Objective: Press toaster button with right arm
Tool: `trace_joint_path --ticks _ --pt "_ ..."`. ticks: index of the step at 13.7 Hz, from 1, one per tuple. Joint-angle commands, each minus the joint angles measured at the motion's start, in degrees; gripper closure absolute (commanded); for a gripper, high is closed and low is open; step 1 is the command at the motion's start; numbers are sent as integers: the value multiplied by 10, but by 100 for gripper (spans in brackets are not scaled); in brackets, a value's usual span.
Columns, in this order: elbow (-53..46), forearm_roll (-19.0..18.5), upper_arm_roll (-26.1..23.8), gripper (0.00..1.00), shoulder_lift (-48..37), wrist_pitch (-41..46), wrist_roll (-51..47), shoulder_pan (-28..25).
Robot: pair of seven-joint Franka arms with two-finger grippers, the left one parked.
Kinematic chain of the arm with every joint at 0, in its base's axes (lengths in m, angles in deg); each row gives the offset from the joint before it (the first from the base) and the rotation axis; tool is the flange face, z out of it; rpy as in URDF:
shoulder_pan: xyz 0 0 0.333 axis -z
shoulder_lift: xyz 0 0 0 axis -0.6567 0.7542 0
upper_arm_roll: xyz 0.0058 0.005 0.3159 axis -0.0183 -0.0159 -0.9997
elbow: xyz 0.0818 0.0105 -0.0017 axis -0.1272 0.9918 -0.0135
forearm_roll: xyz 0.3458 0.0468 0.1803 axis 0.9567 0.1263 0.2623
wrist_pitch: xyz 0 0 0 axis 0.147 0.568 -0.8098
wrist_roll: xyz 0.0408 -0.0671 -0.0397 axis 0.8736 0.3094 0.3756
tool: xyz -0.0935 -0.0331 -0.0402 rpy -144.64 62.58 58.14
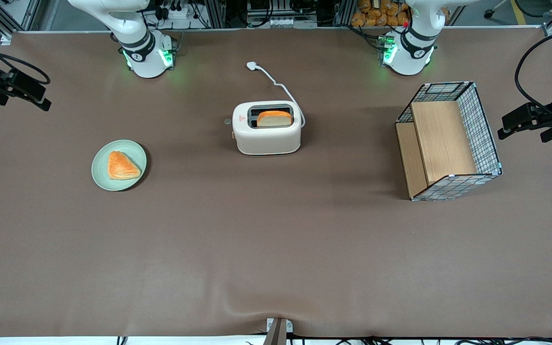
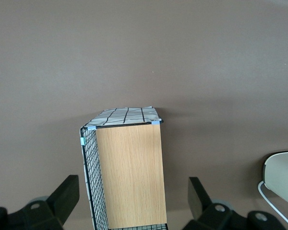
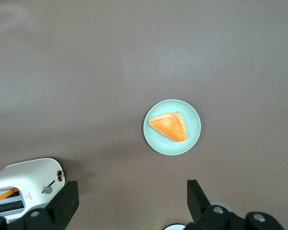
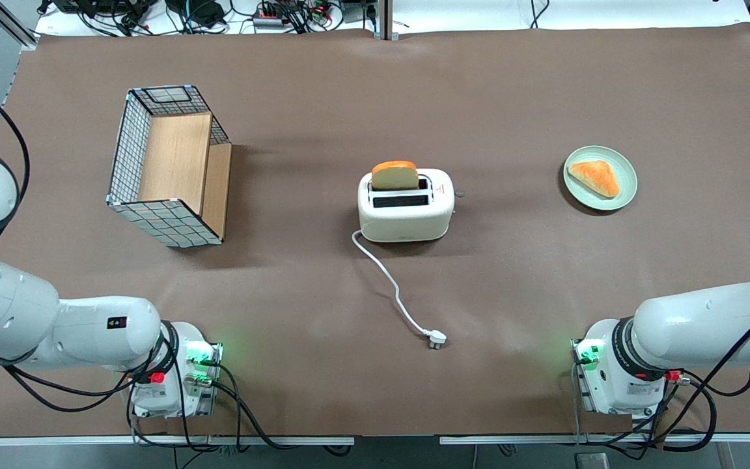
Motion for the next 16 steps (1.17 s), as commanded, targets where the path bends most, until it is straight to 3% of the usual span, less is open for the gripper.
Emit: trace_joint_path --ticks 1,8,16 --pt "18 -13 1 0 -17 -9 12 3" --pt "20 -11 50 0 -16 -17 77 3" --pt "24 -5 67 0 -12 -9 80 -2"
